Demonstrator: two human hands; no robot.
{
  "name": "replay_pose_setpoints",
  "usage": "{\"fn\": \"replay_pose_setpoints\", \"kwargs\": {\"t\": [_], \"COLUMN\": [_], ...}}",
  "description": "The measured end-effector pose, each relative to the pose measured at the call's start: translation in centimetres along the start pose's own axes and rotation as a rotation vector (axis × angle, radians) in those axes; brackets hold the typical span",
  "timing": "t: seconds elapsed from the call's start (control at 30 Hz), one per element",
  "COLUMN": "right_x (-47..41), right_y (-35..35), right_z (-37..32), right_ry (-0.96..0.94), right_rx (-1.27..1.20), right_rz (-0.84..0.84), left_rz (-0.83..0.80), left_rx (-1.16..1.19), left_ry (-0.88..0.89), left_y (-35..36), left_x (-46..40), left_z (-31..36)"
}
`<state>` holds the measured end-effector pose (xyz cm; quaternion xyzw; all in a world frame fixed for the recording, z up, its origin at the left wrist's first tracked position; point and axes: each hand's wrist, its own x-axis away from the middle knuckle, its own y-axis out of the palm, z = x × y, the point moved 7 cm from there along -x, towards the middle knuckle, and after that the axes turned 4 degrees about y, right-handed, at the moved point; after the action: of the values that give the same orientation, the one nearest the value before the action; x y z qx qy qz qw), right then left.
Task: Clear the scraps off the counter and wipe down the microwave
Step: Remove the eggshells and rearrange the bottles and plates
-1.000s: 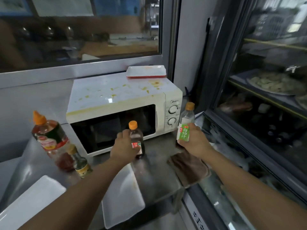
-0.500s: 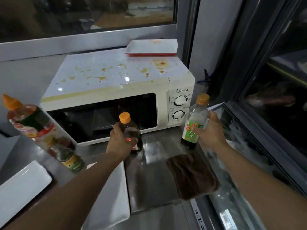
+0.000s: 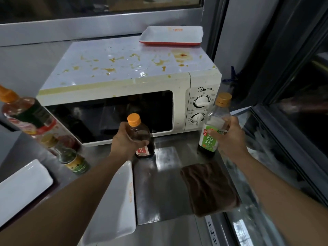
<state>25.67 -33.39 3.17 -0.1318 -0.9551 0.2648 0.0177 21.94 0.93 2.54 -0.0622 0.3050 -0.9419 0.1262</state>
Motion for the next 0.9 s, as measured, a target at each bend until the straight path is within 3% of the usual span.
{"fn": "replay_pose_setpoints", "kwargs": {"t": [0.27, 0.6, 0.9], "right_x": [0.6, 1.6, 4.0], "right_y": [0.4, 0.7, 1.6], "right_z": [-1.3, -3.7, -9.6], "right_ry": [-0.021, -0.044, -0.107], "right_rx": [0.007, 0.006, 0.014], "right_rz": [-0.023, -0.051, -0.129], "left_rz": [-0.064, -0.061, 0.001], "left_rx": [-0.052, 0.012, -0.026], "left_ry": [0.065, 0.023, 0.065], "left_y": [0.1, 0.2, -5.1], "left_x": [-0.5, 0.8, 4.4], "left_z": [-0.1, 0.8, 3.8]}}
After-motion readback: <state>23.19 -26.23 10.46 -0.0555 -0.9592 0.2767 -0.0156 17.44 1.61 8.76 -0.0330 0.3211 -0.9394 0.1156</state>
